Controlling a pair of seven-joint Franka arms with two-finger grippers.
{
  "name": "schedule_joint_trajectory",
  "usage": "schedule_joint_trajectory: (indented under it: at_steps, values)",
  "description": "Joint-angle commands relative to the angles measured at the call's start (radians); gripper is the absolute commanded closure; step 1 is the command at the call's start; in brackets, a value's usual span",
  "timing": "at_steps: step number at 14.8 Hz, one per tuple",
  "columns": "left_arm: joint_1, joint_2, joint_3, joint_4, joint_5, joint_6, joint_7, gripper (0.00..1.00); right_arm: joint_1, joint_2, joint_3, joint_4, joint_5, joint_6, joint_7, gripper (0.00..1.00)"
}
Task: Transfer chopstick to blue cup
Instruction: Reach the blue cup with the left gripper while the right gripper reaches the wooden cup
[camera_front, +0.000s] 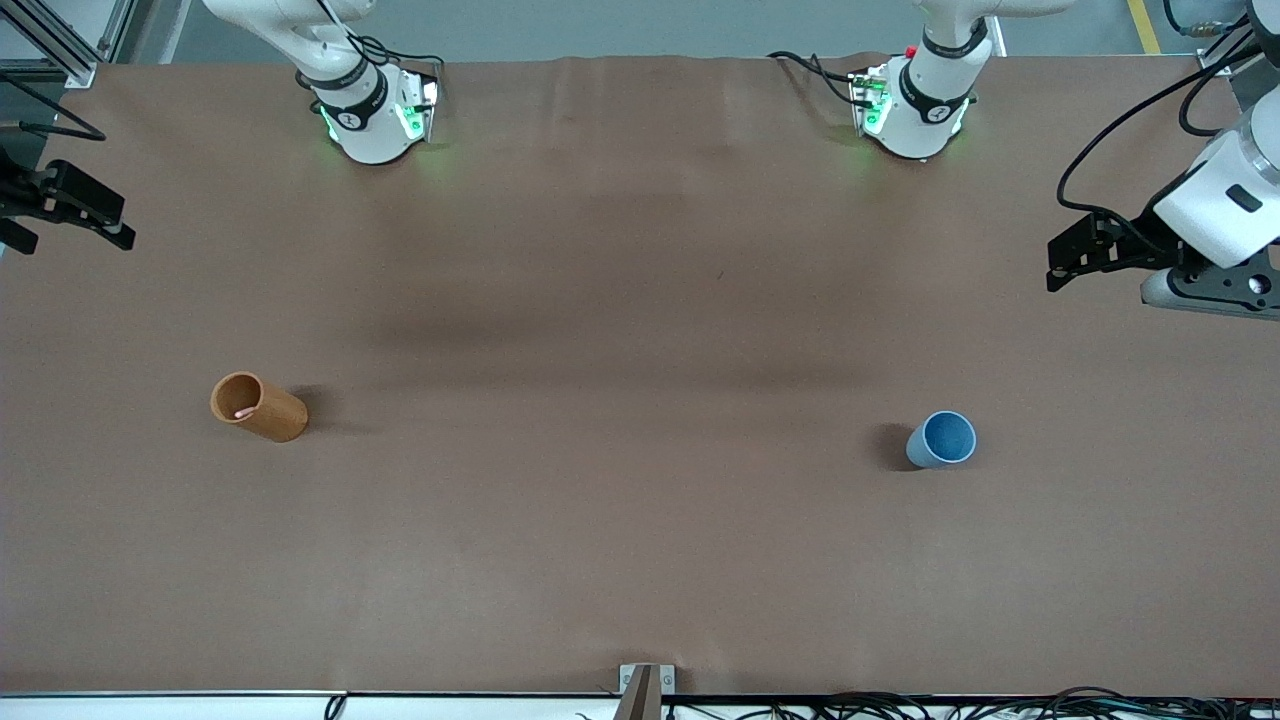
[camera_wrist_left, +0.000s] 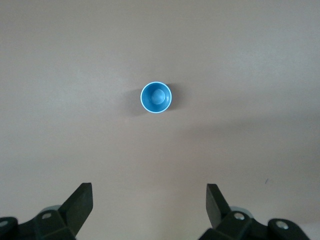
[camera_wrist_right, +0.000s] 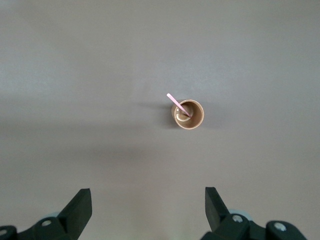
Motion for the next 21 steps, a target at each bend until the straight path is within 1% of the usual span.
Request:
schedule_joint_trajectory:
  at_steps: [1, 5, 7, 9, 12, 15, 16, 17, 19, 21]
  values:
    - [0.008, 0.010, -0.011, 0.029, 0.019, -0.021, 0.006, 0.00, -0.003, -0.006, 0.005, -0.004, -0.004, 0.006, -0.007, 0.00]
    - [0.010, 0.018, -0.010, 0.029, 0.022, -0.021, 0.001, 0.00, -0.004, -0.006, 0.005, -0.005, -0.004, 0.006, -0.007, 0.00]
    - [0.016, 0.071, -0.002, 0.028, 0.010, 0.004, 0.007, 0.00, -0.008, -0.004, 0.005, -0.008, -0.002, 0.013, -0.007, 0.00]
    - [0.030, 0.117, 0.038, -0.004, 0.002, 0.100, 0.043, 0.00, -0.008, -0.003, 0.004, -0.031, -0.002, 0.032, -0.008, 0.00]
    - [0.039, 0.177, 0.064, -0.098, -0.069, 0.237, 0.047, 0.00, -0.009, -0.004, 0.002, -0.131, -0.012, 0.114, -0.007, 0.00]
    - [0.034, 0.211, 0.064, -0.233, -0.070, 0.401, 0.049, 0.00, -0.014, 0.003, -0.001, -0.292, -0.028, 0.272, -0.002, 0.02]
    - [0.034, 0.229, 0.064, -0.263, -0.070, 0.450, 0.055, 0.00, -0.018, 0.021, -0.001, -0.315, -0.054, 0.298, 0.004, 0.02]
    - [0.033, 0.261, 0.064, -0.279, -0.070, 0.487, 0.060, 0.00, -0.027, 0.063, -0.001, -0.314, -0.077, 0.309, 0.005, 0.03]
    - [0.031, 0.332, 0.064, -0.277, -0.070, 0.533, 0.060, 0.00, -0.035, 0.133, -0.002, -0.291, -0.094, 0.332, 0.013, 0.03]
    - [0.028, 0.387, 0.061, -0.276, -0.081, 0.588, 0.058, 0.00, -0.034, 0.224, -0.001, -0.248, -0.148, 0.363, 0.062, 0.03]
